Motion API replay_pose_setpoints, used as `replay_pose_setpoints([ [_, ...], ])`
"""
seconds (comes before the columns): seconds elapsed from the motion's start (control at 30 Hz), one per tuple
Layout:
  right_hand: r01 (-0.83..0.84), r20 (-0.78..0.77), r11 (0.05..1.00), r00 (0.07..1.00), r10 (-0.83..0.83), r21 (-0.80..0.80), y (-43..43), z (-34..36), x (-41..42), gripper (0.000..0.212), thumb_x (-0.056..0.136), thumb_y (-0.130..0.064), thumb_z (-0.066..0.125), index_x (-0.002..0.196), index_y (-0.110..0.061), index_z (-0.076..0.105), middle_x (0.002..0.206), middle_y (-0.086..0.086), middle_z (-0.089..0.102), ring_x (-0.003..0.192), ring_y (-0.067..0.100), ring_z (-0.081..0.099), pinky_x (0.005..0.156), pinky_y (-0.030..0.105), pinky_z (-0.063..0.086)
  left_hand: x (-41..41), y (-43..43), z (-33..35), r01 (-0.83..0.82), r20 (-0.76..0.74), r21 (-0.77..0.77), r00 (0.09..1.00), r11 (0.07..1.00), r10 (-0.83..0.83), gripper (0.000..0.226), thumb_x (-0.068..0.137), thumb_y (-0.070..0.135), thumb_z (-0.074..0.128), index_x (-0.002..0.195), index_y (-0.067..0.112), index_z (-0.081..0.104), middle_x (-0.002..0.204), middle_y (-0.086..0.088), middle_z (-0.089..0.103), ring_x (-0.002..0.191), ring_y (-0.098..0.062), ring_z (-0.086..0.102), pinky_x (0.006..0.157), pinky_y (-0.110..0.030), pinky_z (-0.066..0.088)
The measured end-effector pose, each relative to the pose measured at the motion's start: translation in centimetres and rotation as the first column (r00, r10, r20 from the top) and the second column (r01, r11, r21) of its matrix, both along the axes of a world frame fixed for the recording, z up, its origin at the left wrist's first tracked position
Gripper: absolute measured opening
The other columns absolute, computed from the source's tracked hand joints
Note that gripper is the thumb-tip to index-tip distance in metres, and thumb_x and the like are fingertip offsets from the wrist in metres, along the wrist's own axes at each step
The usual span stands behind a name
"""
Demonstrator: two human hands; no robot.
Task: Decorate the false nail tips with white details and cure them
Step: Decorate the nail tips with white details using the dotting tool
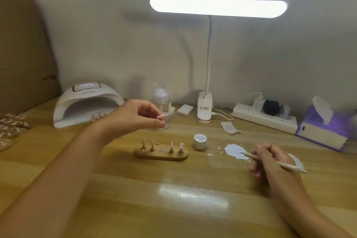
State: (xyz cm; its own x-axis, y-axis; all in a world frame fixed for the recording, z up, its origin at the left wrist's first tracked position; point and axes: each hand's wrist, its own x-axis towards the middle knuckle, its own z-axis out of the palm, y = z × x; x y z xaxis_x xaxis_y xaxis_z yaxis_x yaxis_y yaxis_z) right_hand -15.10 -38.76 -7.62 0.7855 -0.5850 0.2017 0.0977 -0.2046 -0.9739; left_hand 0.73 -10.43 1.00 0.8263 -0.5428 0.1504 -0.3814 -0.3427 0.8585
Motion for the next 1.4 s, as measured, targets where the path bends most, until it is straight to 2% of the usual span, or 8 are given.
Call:
replay_pose_setpoints([
  [0.13,-0.008,0.002,1.0,1.0,0.008,-0.013,-0.3,-0.5,0.2,0.024,0.1,-0.027,0.053,0.083,-0.013,0.062,0.057,0.005,0.062,0.048,0.009,0.049,0.055,0.023,0.045,0.4,0.1,-1.3,0.062,-0.044,0.144,0.997,0.988,-0.056,0.015,0.076,0.026,0.084,0.087,0.02,0.076,0.09,0.0,0.077,0.084,-0.009,0.072,0.073,-0.017,0.056],
  [0.27,-0.022,0.0,1.0,1.0,0.022,-0.022,-0.5,-0.6,0.2,0.023,0.1,-0.026,0.053,0.084,-0.013,0.063,0.057,0.006,0.063,0.049,0.009,0.05,0.049,0.017,0.042,0.4,-0.6,-1.9,0.091,-0.032,0.201,0.996,0.975,-0.086,0.008,0.077,0.02,0.083,0.082,0.023,0.078,0.095,0.0,0.076,0.075,-0.006,0.065,0.066,-0.013,0.05],
  [0.37,-0.031,-0.005,0.999,1.0,0.03,-0.023,-0.5,-0.6,0.2,0.022,0.099,-0.026,0.054,0.084,-0.013,0.064,0.057,0.006,0.064,0.049,0.01,0.05,0.048,0.017,0.042,0.6,-0.8,-2.5,0.069,-0.004,0.29,0.997,0.954,-0.071,0.01,0.076,0.025,0.083,0.076,0.032,0.076,0.102,0.014,0.073,0.091,0.005,0.063,0.077,-0.01,0.045],
  [0.5,-0.034,-0.005,0.999,0.999,0.034,-0.022,-0.4,-0.5,0.1,0.022,0.099,-0.026,0.055,0.085,-0.011,0.064,0.057,0.005,0.065,0.047,0.008,0.051,0.046,0.016,0.042,0.9,-0.9,-3.1,0.066,-0.005,0.336,0.998,0.939,-0.068,0.009,0.076,0.024,0.084,0.079,0.028,0.077,0.113,0.019,0.066,0.107,-0.007,0.064,0.092,-0.029,0.051],
  [0.77,-0.052,-0.027,0.998,0.998,0.051,-0.042,-0.2,-0.2,-0.1,0.025,0.099,-0.031,0.054,0.086,-0.011,0.064,0.06,0.006,0.066,0.049,0.009,0.052,0.049,0.017,0.044,1.2,-1.0,-3.9,0.102,-0.056,0.354,0.995,0.93,-0.088,0.007,0.078,0.023,0.082,0.082,0.027,0.077,0.116,0.02,0.064,0.111,0.001,0.059,0.082,-0.015,0.047],
  [0.9,-0.058,-0.033,0.997,0.998,0.057,-0.041,-0.2,-0.3,-0.1,0.026,0.099,-0.033,0.054,0.085,-0.013,0.063,0.061,0.006,0.066,0.05,0.009,0.053,0.058,0.029,0.046,1.4,-0.7,-4.0,0.105,-0.049,0.387,0.994,0.916,-0.094,0.015,0.077,0.03,0.083,0.086,0.038,0.074,0.115,0.015,0.064,0.113,-0.003,0.057,0.095,-0.028,0.049],
  [1.07,-0.051,-0.014,0.998,0.999,0.051,-0.043,-0.2,-0.4,-0.1,0.026,0.098,-0.033,0.055,0.081,-0.015,0.063,0.06,0.005,0.065,0.048,0.007,0.052,0.047,0.015,0.042,1.7,0.6,-3.2,0.094,-0.042,0.503,0.996,0.859,-0.084,0.026,0.072,0.04,0.085,0.087,0.05,0.067,0.116,0.015,0.059,0.113,-0.001,0.052,0.094,-0.031,0.047],
  [1.4,-0.055,-0.026,0.997,0.998,0.054,-0.06,0.0,-0.2,-0.2,0.025,0.098,-0.033,0.054,0.084,-0.015,0.063,0.061,0.006,0.066,0.05,0.007,0.052,0.06,0.03,0.044,1.6,1.2,-3.1,0.068,-0.029,0.479,0.998,0.875,-0.061,0.015,0.075,0.031,0.084,0.08,0.037,0.071,0.107,0.003,0.067,0.107,-0.015,0.059,0.094,-0.035,0.047],
])
